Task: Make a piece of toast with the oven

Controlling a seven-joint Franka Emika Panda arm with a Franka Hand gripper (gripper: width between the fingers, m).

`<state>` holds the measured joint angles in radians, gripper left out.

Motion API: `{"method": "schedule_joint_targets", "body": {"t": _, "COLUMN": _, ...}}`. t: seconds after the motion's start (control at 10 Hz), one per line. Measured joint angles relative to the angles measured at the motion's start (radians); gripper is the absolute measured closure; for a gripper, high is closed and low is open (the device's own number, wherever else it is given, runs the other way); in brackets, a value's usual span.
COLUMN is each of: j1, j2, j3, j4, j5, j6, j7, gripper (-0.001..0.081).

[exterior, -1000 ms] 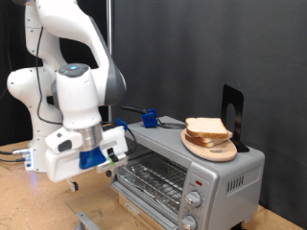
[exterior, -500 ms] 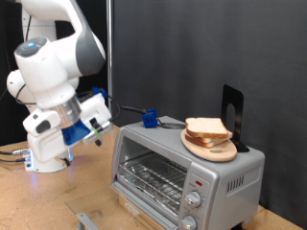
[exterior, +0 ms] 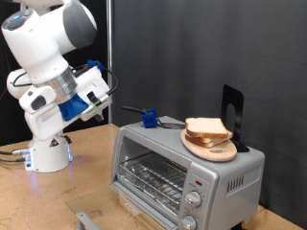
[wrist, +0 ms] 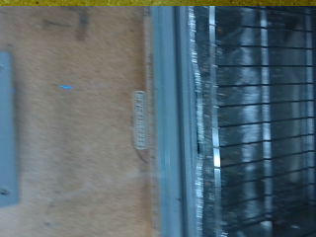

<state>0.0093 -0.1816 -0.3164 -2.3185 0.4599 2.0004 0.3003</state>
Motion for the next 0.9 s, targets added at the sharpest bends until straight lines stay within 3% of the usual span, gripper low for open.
{"method": "schedule_joint_targets", "body": {"t": 0.2, "j1": 0.026, "j2": -0.037, "j3": 0.009, "j4": 0.000, "j5": 0.079, "j6": -0.032, "j7": -0.108, "gripper": -0.0002}}
{"method": "schedule_joint_targets", "body": {"t": 0.3, "j1": 0.040, "j2": -0.070, "j3": 0.021, "j4": -0.013, "j5": 0.098, "j6": -0.001, "j7": -0.182, "gripper": -0.0002}}
{"method": "schedule_joint_targets", "body": {"t": 0.6, "j1": 0.084, "j2": -0.197, "j3": 0.100, "j4": -0.112, "j5": 0.093, "j6": 0.268, "j7": -0.362, "gripper": -0.0002}}
{"method": "schedule_joint_targets", "body": {"t": 0.7, "j1": 0.088, "j2": -0.232, "j3": 0.132, "j4": -0.137, "j5": 0.050, "j6": 0.308, "j7": -0.397, "gripper": -0.0002}}
{"method": "schedule_joint_targets", "body": {"t": 0.9, "j1": 0.073, "j2": -0.283, "j3": 0.185, "j4": -0.145, "j5": -0.060, "j6": 0.232, "j7": -0.345, "gripper": -0.0002}}
